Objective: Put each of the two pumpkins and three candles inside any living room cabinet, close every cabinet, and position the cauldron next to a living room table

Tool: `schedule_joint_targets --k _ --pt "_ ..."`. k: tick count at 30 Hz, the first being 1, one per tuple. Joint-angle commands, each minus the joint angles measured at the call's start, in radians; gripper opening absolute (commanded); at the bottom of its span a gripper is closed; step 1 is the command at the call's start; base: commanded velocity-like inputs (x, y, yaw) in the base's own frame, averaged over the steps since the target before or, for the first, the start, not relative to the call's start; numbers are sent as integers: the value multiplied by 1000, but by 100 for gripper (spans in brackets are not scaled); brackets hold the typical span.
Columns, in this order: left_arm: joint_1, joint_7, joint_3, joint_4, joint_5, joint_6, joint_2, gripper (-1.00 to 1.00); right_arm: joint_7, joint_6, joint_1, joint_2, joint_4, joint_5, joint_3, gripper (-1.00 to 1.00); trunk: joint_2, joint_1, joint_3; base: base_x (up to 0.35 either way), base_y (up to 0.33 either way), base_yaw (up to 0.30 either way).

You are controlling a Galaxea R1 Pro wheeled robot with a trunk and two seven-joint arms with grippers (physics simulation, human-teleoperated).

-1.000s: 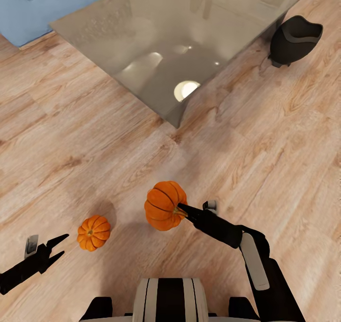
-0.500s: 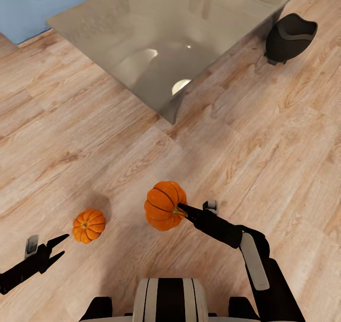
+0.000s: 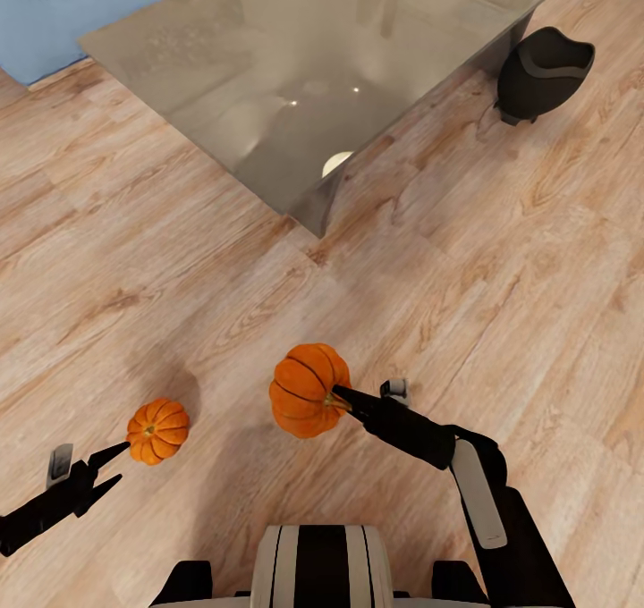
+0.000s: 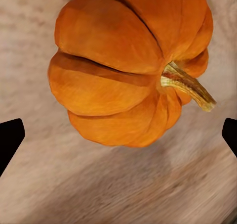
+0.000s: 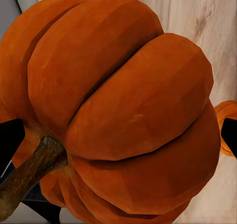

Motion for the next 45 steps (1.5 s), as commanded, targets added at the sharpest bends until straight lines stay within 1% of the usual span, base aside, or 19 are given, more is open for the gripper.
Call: schedule_joint_targets --k 1,17,29,32,36,41,45 --pt "0 0 0 0 0 0 0 100 -1 0 0 0 0 -1 2 -100 0 0 0 8 0 0" --pt "0 1 0 0 0 1 0 100 0 -1 0 0 0 0 7 -100 0 0 0 80 -19 0" --pt "0 1 0 0 0 1 0 100 0 -1 0 0 0 0 7 -100 0 0 0 6 -5 0" --pt "0 1 0 0 0 1 0 100 0 -1 0 0 0 0 7 -100 -1 1 -12 0 0 0" --pt "0 1 0 0 1 1 0 100 -1 -1 0 0 0 0 7 -100 -1 1 -12 0 0 0" --pt "0 1 0 0 1 0 0 100 -2 -1 0 0 0 0 7 -100 -2 4 -31 0 0 0" --pt "0 -1 0 0 1 0 0 100 -2 -1 0 0 0 0 7 -100 -2 4 -31 0 0 0"
